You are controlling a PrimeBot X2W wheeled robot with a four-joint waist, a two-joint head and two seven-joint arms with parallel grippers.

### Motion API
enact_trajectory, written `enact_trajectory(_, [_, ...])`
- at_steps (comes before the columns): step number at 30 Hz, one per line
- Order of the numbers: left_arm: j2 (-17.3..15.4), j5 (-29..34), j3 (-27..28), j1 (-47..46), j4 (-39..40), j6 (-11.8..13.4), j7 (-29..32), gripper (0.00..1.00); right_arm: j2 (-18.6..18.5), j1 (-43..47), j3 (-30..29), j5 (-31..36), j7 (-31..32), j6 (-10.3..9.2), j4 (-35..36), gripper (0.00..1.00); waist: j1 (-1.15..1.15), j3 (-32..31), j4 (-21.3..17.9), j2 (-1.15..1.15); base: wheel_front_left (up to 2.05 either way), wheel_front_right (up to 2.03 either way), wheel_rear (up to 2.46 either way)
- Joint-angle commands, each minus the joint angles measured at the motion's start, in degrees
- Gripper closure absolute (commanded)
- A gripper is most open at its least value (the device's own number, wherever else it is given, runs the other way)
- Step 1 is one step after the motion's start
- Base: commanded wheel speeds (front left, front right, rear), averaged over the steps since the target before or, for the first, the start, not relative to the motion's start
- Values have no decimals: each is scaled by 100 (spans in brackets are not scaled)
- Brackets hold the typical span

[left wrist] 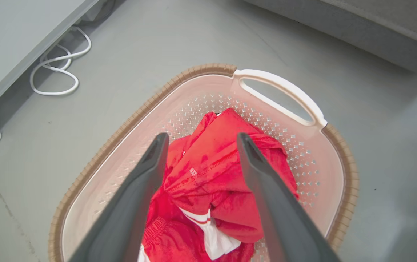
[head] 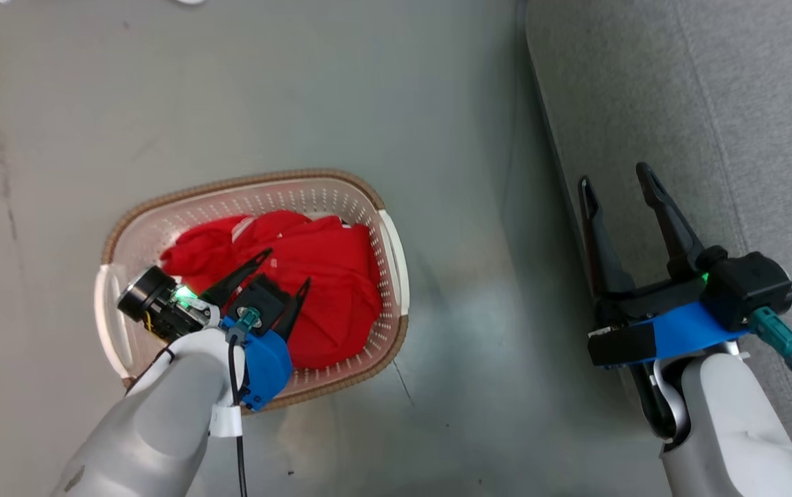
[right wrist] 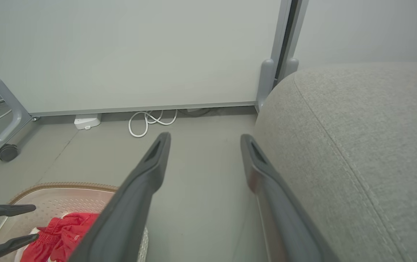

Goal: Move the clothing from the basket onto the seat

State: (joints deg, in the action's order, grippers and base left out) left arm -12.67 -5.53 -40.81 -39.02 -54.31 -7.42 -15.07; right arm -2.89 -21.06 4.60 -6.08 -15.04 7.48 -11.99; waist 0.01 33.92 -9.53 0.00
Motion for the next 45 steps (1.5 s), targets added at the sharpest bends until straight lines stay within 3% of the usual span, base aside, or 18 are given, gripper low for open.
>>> enact_trajectory(1, [-63, -53, -82, -161, -98, -5, -16, 0, -25, -130, -7, 28, -21, 3, 43, 0, -1, 275, -54, 0, 0, 0, 0])
enact_trajectory(20, [-60, -464, -863, -1142, -1623, -6, -15, 0, -165, -533, -67, 54, -21, 3, 403, 0, -1, 1535, -66, 0, 0, 0, 0])
enact_trajectory(33, [-105, -640, -816, -1731, -1883, 108, 31, 0, -164, -695, -33, 80, -21, 3, 673, 0, -1, 2115, -171, 0, 0, 0, 0])
enact_trajectory(45, [-67, -671, -898, -2041, -1947, 340, 492, 0, -191, -721, -115, 119, -21, 3, 792, 0, -1, 2423, -114, 0, 0, 0, 0])
